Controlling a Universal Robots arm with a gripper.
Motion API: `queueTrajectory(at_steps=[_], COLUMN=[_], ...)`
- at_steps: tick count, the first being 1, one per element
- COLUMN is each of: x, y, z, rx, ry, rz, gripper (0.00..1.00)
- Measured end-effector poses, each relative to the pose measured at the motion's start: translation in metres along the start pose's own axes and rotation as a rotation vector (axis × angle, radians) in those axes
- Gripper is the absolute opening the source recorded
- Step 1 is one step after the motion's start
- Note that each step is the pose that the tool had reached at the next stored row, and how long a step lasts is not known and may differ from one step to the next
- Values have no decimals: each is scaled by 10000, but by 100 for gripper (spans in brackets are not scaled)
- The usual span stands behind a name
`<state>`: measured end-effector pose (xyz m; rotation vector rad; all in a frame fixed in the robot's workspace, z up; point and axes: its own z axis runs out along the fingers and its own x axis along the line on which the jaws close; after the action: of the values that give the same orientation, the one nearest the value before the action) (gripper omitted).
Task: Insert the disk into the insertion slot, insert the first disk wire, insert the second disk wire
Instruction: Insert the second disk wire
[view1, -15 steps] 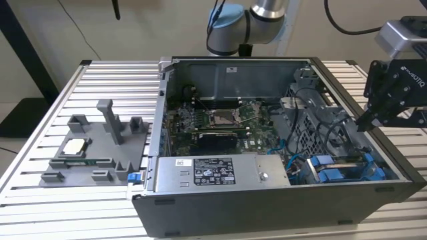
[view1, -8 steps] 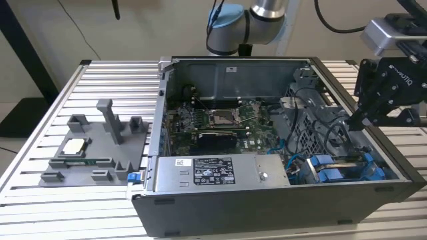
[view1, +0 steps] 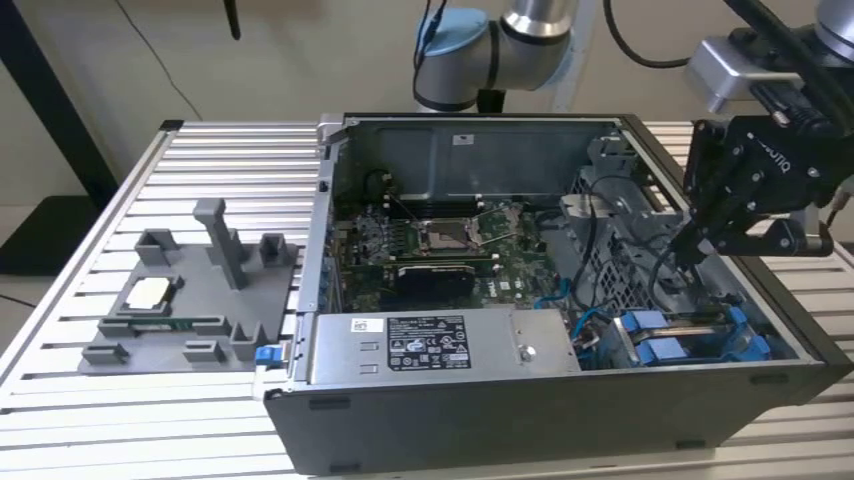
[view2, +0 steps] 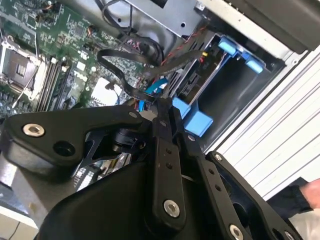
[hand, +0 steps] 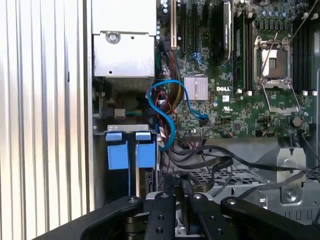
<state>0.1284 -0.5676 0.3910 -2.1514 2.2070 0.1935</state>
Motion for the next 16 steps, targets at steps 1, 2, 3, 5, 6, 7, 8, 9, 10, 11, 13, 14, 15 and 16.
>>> queueTrajectory(at_steps=[1,2,3,5,6,7,8,9,10,11,13,14,15,16], x=[1,1,1,1,1,1,1,1,1,1,1,1,1,2], y=[11,13,12,14,15,15,15,16,16,16,16,16,16,15], z=[1,1,1,1,1,1,1,1,1,1,3,7,10,14], rx=[0,0,-1,0,0,0,0,0,0,0,0,0,0,0], ry=[-1,-1,0,0,0,-1,0,0,0,0,2,5,17,34], rz=[0,0,-1,0,0,-1,0,0,0,0,0,0,0,1], gripper=[16,16,16,16,16,16,16,16,16,16,16,16,16,16])
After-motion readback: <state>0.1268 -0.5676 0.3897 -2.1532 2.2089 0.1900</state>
